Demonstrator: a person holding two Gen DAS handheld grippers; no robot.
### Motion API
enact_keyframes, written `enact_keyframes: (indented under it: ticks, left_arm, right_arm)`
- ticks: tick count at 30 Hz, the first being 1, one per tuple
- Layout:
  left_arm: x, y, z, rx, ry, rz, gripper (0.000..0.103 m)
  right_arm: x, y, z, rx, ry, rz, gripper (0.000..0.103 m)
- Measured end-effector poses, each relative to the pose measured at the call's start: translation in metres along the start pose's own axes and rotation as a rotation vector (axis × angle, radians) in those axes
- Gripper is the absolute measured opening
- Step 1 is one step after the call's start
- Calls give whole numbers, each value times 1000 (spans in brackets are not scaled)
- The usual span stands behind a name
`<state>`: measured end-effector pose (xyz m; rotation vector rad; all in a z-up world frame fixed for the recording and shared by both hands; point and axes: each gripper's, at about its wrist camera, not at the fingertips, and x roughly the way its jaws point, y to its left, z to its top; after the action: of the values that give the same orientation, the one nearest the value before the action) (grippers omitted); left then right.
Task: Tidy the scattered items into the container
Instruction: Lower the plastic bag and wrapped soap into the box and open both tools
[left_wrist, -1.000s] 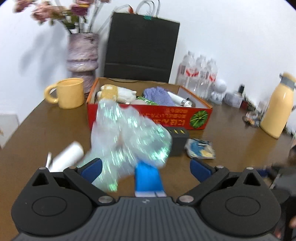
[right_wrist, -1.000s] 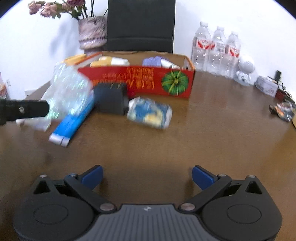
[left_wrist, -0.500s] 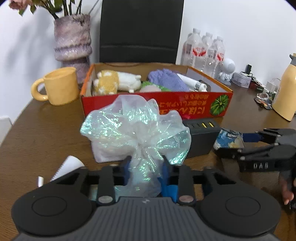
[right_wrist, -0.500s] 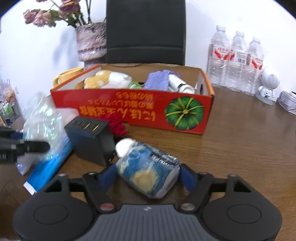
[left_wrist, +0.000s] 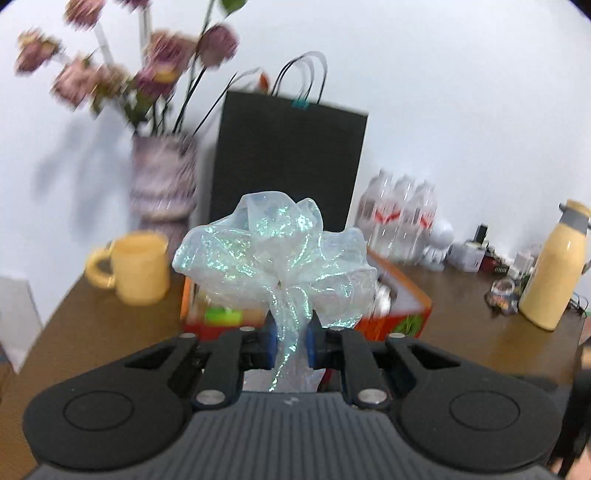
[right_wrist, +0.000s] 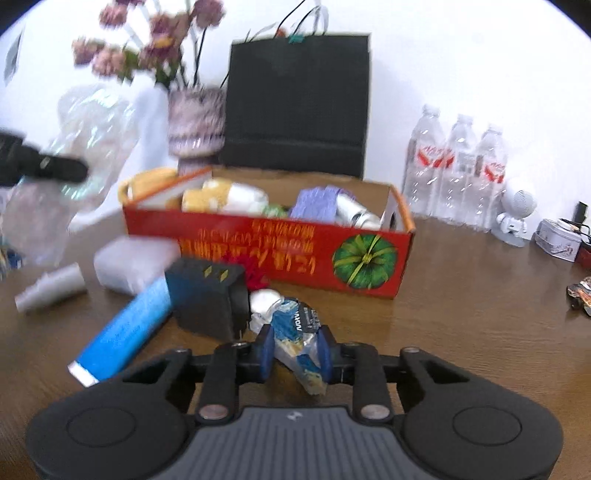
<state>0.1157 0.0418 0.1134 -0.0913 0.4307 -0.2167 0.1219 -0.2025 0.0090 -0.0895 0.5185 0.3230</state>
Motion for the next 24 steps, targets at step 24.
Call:
enact_keyframes:
  ticks: [24]
  left_arm:
    - [174, 34, 59, -85, 340, 5, 17]
  right_arm:
    - [107, -42, 173, 197, 225, 70, 23]
